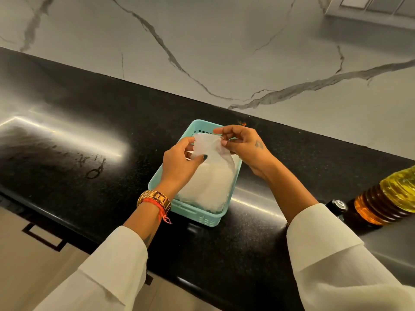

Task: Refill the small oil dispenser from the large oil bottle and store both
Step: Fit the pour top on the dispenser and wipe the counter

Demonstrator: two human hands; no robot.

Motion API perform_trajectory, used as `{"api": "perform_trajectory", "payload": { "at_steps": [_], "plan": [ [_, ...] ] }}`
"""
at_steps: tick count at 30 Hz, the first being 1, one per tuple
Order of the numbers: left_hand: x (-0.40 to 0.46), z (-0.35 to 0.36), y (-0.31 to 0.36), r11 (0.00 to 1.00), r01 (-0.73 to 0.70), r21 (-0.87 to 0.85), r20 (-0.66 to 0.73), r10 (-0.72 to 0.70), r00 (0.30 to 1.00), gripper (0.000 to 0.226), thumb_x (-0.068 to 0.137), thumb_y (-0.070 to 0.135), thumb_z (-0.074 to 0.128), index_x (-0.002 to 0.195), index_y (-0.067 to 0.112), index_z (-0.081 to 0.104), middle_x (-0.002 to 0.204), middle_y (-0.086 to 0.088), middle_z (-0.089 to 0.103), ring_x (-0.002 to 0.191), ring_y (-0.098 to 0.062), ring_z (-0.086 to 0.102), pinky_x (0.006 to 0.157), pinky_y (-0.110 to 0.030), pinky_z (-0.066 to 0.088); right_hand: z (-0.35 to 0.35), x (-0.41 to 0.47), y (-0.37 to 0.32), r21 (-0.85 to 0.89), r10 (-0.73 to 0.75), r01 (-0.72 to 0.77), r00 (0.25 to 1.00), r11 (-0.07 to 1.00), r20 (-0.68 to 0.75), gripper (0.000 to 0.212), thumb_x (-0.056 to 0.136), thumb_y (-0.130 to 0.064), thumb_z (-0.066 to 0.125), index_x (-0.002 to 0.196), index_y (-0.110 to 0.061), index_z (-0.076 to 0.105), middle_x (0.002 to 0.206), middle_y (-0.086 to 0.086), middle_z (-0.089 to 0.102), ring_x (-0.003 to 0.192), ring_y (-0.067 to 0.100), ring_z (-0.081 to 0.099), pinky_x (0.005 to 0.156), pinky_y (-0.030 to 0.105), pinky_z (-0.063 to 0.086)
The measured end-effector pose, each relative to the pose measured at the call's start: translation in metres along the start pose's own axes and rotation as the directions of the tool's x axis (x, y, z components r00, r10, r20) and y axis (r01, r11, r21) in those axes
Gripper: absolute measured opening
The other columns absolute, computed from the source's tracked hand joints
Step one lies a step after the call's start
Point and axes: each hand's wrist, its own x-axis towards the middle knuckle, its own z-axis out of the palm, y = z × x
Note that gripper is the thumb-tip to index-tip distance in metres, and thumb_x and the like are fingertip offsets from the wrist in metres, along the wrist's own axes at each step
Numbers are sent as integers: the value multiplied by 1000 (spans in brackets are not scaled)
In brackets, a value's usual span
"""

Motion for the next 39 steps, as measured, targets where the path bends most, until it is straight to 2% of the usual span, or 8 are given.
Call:
{"api": "perform_trajectory", "payload": {
  "at_steps": [9, 16, 22, 25, 29, 32, 35, 39],
  "plan": [
    [-2, 11, 25, 986, -126, -112, -18, 125, 992, 13, 89, 25, 61, 95, 15, 66, 94, 1, 65, 82, -12, 61, 79, -32, 55, -24, -26, -15, 230, -52, 82, 990, 970, -133, 26, 89, 2, 54, 98, -17, 69, 109, 4, 66, 100, 18, 62, 80, 29, 57],
    [-12, 34, 68, 873, 49, -486, 103, 2, 995, 13, 92, 22, 55, 105, 22, 58, 105, 2, 65, 93, -15, 65, 70, -21, 57, -53, -49, -15, 165, -34, 82, 961, 983, -276, 36, 84, 10, 52, 77, -20, 71, 107, 7, 67, 102, 22, 59, 86, 30, 53],
    [-29, 51, 108, 687, 169, -707, 212, -22, 977, 13, 92, 11, 53, 93, 22, 59, 102, -6, 65, 94, -22, 66, 73, -27, 58, -83, -81, -13, 98, 43, -26, 984, 995, -175, 21, 81, -10, 68, 94, -25, 71, 110, -3, 63, 97, 16, 61, 83, 30, 54],
    [-39, 63, 123, 668, 176, -723, 239, 3, 971, 15, 88, 7, 56, 93, 20, 61, 105, -10, 66, 100, -27, 65, 83, -40, 56, -96, -97, -13, 9, 1, 0, 980, 1000, -201, 28, 76, -21, 74, 93, -40, 64, 105, -8, 65, 89, 9, 65, 70, 18, 54],
    [-52, 80, 138, 720, 84, -689, 239, 116, 964, 20, 84, 3, 61, 99, 16, 61, 96, 0, 66, 92, -15, 66, 72, -21, 56, -111, -111, -10, -124, -114, 77, 939, 989, -325, 29, 75, -15, 74, 85, -37, 58, 95, -10, 64, 77, 5, 66, 61, 9, 51],
    [-63, 91, 146, 769, -31, -639, 210, 213, 954, 24, 81, 1, 65, 100, 14, 60, 95, 4, 66, 85, -5, 65, 68, -12, 51, -123, -123, -8, -78, -157, 137, 899, 988, -409, 24, 75, -7, 74, 83, -25, 61, 86, -3, 68, 76, 3, 67, 61, 13, 52],
    [-71, 101, 150, 784, -66, -617, 225, 256, 940, 37, 80, 0, 67, 111, 17, 56, 110, -1, 63, 97, -9, 64, 77, -19, 54, -134, -135, -3, -36, -158, 161, 862, 986, -482, 32, 77, -3, 71, 99, -24, 61, 90, 4, 69, 81, 10, 69, 68, 25, 58],
    [-84, 112, 157, 751, 76, -656, 397, 258, 881, 48, 85, 4, 62, 125, 27, 47, 119, 1, 58, 95, -8, 66, 74, -29, 57, -144, -150, 7, 43, -133, 177, 861, 983, -491, 48, 80, 1, 65, 119, -26, 58, 95, 11, 69, 87, 18, 69, 78, 30, 57]
  ]
}}
